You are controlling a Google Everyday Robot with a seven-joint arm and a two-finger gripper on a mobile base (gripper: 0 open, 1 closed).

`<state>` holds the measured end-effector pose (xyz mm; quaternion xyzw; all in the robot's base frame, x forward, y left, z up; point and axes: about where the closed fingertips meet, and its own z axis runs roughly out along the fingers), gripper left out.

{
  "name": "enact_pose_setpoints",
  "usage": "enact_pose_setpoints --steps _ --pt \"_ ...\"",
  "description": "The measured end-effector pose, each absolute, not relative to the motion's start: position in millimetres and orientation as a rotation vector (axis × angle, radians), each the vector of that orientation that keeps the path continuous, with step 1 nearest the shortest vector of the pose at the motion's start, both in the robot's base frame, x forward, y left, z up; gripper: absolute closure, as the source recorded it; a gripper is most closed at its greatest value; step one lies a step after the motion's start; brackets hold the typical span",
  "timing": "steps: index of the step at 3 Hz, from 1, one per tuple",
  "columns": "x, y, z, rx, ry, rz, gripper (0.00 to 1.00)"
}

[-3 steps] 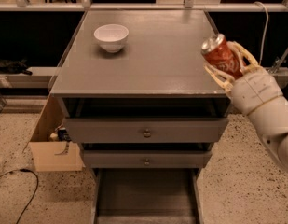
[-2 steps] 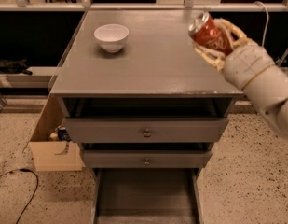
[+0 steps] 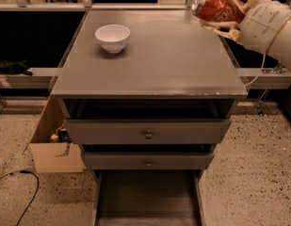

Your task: Pick coke can from bottom drawer and place on counter

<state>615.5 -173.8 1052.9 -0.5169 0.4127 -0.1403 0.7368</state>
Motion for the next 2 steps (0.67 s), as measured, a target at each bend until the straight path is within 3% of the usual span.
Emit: enact_pose_setpoints --steps 2 --pt "606 -148 1036 -1.130 0.928 -0.235 1.00"
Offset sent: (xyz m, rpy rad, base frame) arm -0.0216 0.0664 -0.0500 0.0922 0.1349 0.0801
